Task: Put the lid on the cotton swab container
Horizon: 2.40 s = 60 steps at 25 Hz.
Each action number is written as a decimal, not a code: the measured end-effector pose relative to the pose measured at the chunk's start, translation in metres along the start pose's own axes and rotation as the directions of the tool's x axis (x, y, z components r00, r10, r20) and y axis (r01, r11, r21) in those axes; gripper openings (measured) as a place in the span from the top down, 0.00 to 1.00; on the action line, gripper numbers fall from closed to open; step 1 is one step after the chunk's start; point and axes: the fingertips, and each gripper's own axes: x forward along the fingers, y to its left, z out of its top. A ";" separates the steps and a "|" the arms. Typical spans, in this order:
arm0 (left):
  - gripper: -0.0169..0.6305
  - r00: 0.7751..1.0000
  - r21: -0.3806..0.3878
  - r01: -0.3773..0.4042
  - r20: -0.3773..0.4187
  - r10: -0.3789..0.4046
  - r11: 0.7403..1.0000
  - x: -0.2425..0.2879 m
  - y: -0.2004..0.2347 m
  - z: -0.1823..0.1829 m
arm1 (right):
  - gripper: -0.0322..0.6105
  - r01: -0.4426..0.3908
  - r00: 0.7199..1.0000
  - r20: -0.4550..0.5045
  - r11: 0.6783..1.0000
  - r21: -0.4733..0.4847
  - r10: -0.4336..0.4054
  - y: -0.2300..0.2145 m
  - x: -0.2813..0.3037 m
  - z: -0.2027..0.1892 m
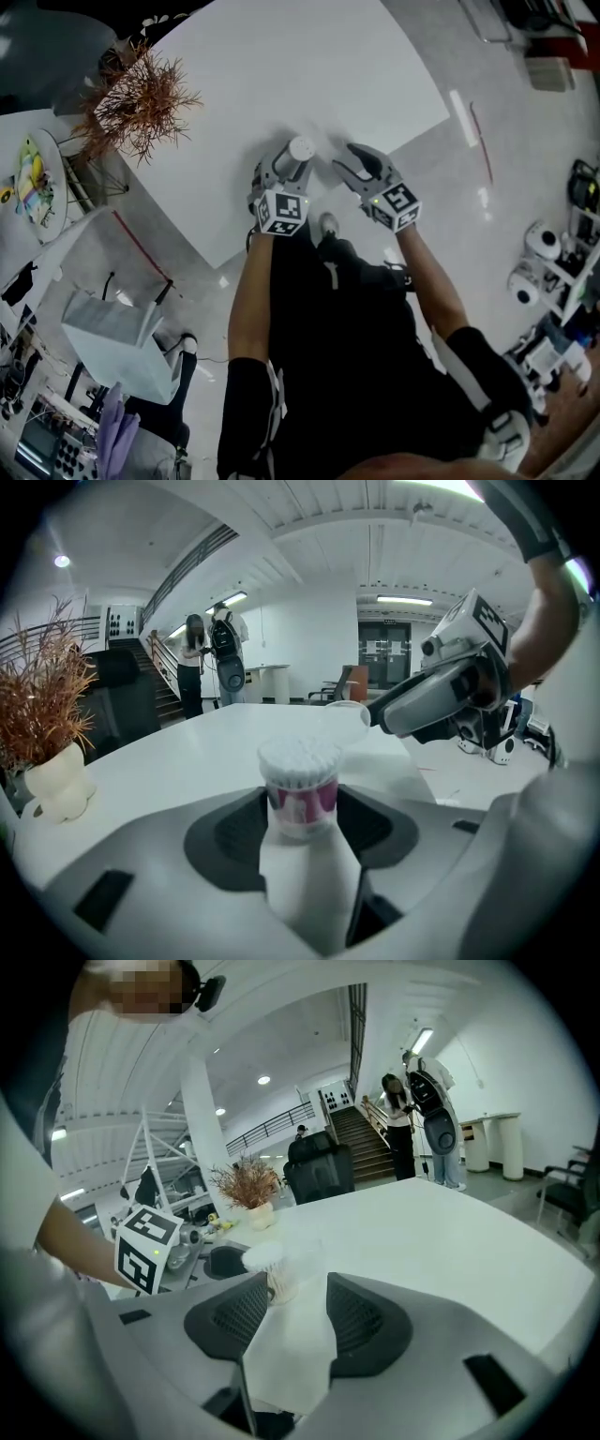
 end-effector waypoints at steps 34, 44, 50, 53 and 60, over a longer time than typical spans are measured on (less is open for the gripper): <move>0.62 0.999 -0.008 -0.006 -0.034 0.005 1.000 0.000 -0.009 -0.001 | 0.77 -0.197 0.980 0.045 0.980 0.035 0.195 0.048 0.033 0.049; 0.62 0.999 -0.007 0.034 -0.031 -0.034 0.999 -0.001 -0.011 -0.003 | 0.78 -0.195 0.978 -0.063 0.980 0.048 0.198 0.053 0.045 0.041; 0.62 0.998 -0.002 0.049 -0.032 -0.049 0.999 -0.001 -0.011 -0.002 | 0.82 -0.158 0.981 -0.113 0.987 0.022 0.159 0.050 0.051 0.038; 0.62 0.998 -0.005 0.053 -0.030 -0.054 0.999 -0.001 -0.011 -0.002 | 0.84 -0.147 0.977 -0.161 0.989 -0.021 0.142 0.052 0.052 0.037; 0.62 0.998 -0.006 0.060 -0.028 -0.060 0.998 0.000 -0.011 -0.003 | 0.84 -0.112 0.975 -0.209 0.980 -0.164 0.077 0.060 0.057 0.037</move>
